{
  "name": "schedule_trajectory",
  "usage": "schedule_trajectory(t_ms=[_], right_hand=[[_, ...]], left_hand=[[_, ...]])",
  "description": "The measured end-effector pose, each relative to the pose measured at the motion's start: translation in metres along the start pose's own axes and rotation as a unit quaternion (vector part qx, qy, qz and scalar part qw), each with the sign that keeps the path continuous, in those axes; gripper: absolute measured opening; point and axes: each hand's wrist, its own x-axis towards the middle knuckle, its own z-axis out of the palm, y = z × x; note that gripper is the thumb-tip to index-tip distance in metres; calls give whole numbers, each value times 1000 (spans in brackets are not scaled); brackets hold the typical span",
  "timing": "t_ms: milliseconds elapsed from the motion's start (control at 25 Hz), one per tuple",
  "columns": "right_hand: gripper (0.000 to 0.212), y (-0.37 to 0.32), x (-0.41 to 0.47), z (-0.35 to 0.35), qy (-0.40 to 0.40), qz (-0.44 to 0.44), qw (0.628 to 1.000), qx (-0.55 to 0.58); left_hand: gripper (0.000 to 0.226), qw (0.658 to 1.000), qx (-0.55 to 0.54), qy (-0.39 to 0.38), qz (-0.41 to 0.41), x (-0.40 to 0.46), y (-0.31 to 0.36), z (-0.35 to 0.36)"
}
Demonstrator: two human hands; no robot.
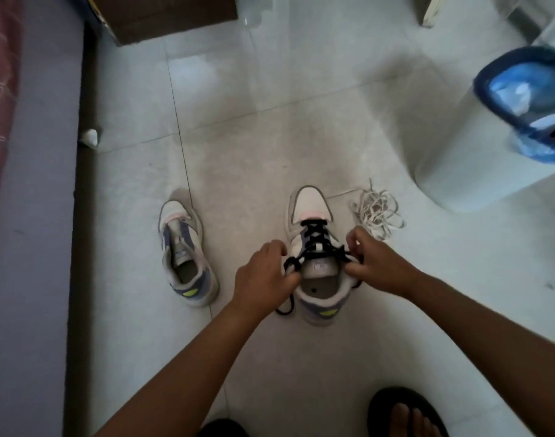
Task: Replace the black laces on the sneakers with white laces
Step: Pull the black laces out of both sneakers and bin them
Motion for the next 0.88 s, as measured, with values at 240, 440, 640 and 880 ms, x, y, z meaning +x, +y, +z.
schedule_trajectory(t_ms=[240, 440, 640, 880], right_hand=[[57, 8, 14, 53, -72, 82, 973, -204], [45, 7, 14, 48, 0, -26, 953, -302], [25, 1, 11, 33, -3, -60, 982, -181], [18, 4, 20, 28, -98, 121, 988, -3]], left_hand=[[34, 977, 21, -207, -52, 10, -21, 45], [51, 986, -57, -142, -65, 5, -18, 46], [30, 984, -73, -155, -49, 26, -1, 33], [21, 958, -183, -181, -123, 36, -2, 24]])
